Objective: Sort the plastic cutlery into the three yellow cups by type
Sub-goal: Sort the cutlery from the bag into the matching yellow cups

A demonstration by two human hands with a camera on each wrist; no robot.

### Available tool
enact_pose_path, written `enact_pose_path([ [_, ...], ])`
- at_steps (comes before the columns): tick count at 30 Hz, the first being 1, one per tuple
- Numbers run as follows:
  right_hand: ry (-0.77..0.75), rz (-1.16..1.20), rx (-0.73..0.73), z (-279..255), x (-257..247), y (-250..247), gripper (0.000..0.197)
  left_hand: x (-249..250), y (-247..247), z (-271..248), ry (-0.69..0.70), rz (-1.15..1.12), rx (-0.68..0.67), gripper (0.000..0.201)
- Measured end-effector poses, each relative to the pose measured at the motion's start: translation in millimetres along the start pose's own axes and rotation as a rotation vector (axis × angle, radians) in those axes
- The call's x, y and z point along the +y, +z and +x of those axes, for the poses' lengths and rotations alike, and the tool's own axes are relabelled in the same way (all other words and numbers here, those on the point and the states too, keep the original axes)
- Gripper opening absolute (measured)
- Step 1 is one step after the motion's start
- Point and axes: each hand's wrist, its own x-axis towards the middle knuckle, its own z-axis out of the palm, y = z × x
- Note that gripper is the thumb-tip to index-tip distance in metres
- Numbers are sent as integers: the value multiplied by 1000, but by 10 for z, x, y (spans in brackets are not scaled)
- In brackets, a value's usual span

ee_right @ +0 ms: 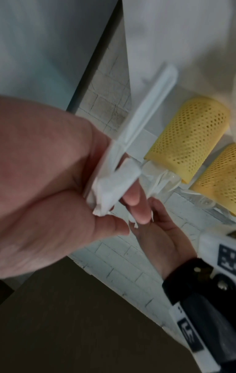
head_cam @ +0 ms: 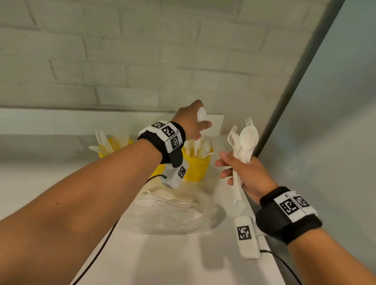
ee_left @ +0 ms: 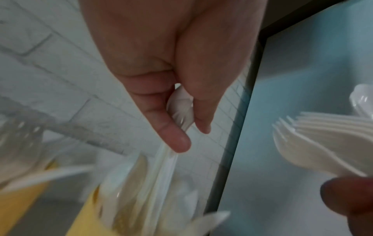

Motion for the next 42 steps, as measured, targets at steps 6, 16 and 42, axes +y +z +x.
enact_pose_path([
  [6,20,12,26,43,38,11,20,-220,165,-28,-22,289,-154,51],
  [16,62,75,-44,24,23,133,14,-183,-28,-197,51,160,-145,53],
  [42,24,141,-223,-95,-62,425,33,-53,-24,-980,91,-590,-28,37],
])
